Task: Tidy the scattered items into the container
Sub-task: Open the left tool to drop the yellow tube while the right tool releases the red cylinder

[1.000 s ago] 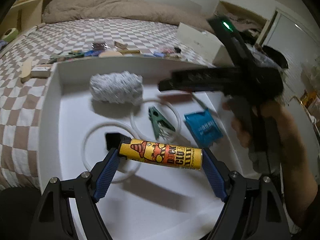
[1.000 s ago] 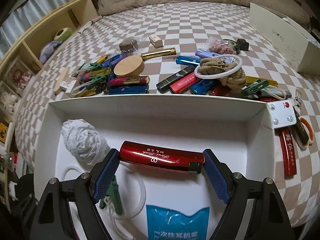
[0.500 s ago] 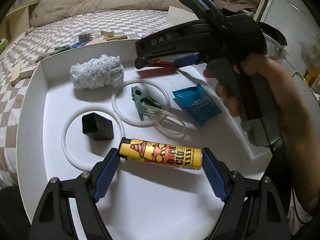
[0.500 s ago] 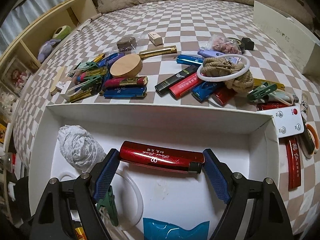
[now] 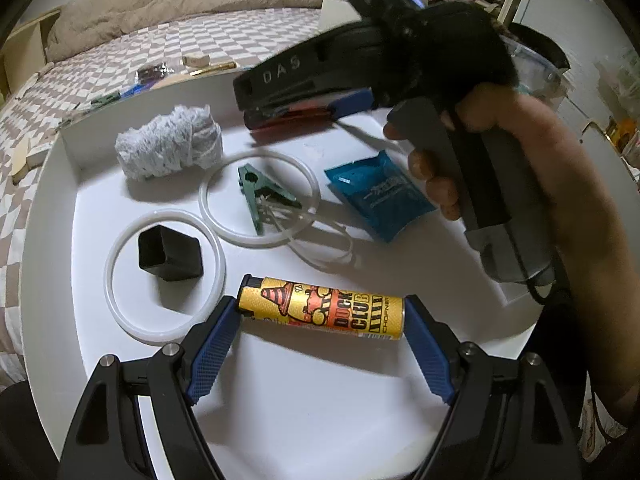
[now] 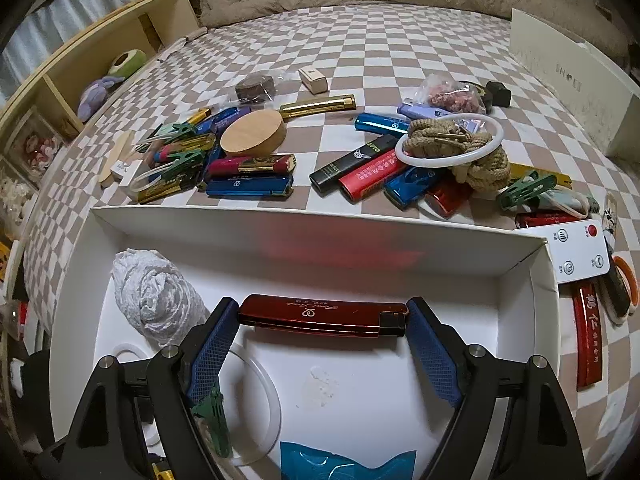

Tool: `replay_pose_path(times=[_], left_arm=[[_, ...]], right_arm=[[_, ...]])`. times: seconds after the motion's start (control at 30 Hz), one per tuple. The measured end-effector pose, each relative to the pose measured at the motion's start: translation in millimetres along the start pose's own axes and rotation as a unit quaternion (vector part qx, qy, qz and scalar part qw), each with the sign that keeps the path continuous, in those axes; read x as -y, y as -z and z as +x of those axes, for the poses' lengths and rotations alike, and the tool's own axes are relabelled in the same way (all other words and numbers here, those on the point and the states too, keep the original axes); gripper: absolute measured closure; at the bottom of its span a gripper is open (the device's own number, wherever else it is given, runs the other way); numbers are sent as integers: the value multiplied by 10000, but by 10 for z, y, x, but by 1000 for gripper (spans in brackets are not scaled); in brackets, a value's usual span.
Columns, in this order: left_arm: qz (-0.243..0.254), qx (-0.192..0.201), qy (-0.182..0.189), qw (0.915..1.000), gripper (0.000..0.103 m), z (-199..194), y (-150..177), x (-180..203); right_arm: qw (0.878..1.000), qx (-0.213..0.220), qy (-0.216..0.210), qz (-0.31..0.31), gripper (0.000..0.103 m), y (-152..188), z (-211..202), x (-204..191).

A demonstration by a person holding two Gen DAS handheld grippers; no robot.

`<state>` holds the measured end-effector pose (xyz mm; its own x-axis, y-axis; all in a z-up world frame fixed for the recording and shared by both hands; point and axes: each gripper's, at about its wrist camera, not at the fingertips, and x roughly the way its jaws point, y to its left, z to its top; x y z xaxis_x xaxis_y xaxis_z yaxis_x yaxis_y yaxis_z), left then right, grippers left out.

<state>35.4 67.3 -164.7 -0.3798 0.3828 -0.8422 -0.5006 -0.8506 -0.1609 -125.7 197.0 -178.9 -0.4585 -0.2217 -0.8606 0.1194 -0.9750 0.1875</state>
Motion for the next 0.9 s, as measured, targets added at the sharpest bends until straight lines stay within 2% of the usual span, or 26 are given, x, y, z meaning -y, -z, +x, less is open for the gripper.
replay_pose_path(times=[0.23,0.7,0.9], left_arm=[[169,-60,-117,9998,21,50,-19,34],[81,-121,-166,9998,20,98,-29,7],[28,-135,-119,9998,15,110,-34,10]], right_arm=[[9995,62,223,-192,18,32,9,-68],[9999,102,51,29,18,-15,-126,15],[9999,139,61,-33,18,-25,-179,12]])
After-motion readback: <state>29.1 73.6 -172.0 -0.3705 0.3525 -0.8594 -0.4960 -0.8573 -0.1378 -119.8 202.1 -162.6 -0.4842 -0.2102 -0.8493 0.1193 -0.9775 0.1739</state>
